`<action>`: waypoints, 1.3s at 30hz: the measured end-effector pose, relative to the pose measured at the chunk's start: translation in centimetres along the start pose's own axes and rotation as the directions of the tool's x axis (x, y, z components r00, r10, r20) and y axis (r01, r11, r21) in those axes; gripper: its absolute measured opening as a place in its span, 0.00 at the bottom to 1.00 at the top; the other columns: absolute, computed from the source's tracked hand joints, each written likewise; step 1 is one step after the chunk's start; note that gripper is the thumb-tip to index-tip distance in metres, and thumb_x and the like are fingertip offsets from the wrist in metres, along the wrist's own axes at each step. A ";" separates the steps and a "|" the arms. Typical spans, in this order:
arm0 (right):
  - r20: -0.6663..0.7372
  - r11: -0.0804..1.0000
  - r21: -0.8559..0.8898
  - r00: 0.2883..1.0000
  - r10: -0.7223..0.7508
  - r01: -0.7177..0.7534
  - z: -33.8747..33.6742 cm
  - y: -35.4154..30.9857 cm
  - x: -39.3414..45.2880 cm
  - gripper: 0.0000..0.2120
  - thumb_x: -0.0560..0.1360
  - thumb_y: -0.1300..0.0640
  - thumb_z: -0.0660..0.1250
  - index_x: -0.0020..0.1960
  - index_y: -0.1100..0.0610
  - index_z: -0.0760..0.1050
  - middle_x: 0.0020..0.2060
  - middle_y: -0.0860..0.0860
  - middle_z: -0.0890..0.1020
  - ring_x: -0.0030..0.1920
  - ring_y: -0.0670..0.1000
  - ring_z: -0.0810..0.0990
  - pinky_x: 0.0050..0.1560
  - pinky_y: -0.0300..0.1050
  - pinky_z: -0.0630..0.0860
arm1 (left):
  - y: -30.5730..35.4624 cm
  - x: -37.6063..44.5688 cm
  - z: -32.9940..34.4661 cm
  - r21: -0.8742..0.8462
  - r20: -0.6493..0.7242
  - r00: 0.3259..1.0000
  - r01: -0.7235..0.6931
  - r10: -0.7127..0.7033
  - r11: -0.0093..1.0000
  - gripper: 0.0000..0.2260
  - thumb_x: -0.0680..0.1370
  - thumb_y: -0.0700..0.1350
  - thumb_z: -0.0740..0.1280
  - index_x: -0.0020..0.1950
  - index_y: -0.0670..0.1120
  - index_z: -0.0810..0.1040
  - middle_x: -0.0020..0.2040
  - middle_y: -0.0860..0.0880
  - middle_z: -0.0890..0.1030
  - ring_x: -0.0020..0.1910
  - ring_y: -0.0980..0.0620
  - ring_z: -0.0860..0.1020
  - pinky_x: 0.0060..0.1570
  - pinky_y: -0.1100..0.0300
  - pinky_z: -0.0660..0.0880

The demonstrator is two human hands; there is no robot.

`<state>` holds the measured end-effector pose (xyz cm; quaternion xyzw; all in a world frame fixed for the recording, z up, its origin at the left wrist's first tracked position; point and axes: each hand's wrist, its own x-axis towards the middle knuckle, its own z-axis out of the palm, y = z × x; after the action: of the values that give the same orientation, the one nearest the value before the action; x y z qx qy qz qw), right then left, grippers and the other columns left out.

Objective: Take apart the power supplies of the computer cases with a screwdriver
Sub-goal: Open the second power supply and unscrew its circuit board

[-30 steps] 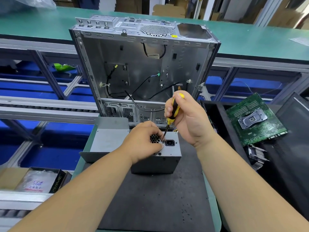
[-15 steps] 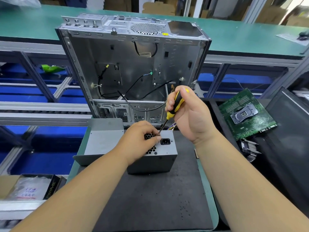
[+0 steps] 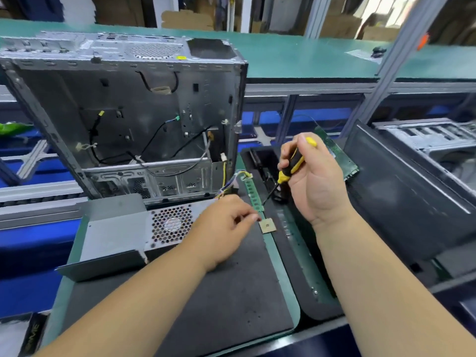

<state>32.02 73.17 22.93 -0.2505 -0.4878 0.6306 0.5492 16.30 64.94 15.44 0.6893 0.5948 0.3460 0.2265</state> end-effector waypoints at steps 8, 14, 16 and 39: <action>-0.091 0.992 -0.122 0.996 0.004 -0.015 -7.3 -1.8 -0.6 0.11 0.77 0.54 0.62 0.37 0.47 0.74 0.36 0.48 0.76 0.36 0.48 0.71 0.38 0.41 0.68 | 3.1 3.6 10.6 0.088 0.145 0.980 0.126 -0.138 0.988 0.04 0.79 0.52 0.68 0.50 0.57 0.82 0.44 0.59 0.74 0.45 0.58 0.74 0.47 0.60 0.73; -0.126 0.984 -0.174 0.992 0.015 -0.037 -12.8 -2.3 -0.8 0.05 0.74 0.56 0.66 0.42 0.52 0.71 0.37 0.47 0.76 0.38 0.47 0.72 0.43 0.41 0.70 | 3.9 5.5 16.3 0.063 0.134 0.958 0.249 -0.255 0.967 0.04 0.78 0.54 0.69 0.47 0.59 0.84 0.43 0.58 0.77 0.43 0.61 0.74 0.45 0.59 0.74; -0.115 0.982 -0.181 0.993 0.029 -0.050 -14.2 -2.1 -0.5 0.05 0.74 0.56 0.67 0.42 0.51 0.71 0.37 0.47 0.76 0.38 0.47 0.73 0.42 0.40 0.71 | 4.1 6.0 17.3 0.076 0.104 0.959 0.255 -0.262 0.964 0.06 0.78 0.56 0.67 0.51 0.60 0.84 0.44 0.57 0.77 0.43 0.60 0.75 0.45 0.58 0.75; 0.200 0.956 -0.288 0.972 0.121 -0.060 -7.4 1.8 2.3 0.07 0.69 0.45 0.70 0.39 0.46 0.74 0.38 0.47 0.74 0.39 0.48 0.73 0.48 0.47 0.69 | 1.7 3.5 0.8 0.302 -0.243 0.925 0.358 -0.291 0.884 0.16 0.70 0.39 0.71 0.56 0.53 0.80 0.54 0.52 0.77 0.58 0.50 0.74 0.61 0.53 0.71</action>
<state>36.88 77.95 18.89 -0.2781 -0.6165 0.6034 0.4226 18.20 68.13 16.86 0.5718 0.7718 0.2592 0.1005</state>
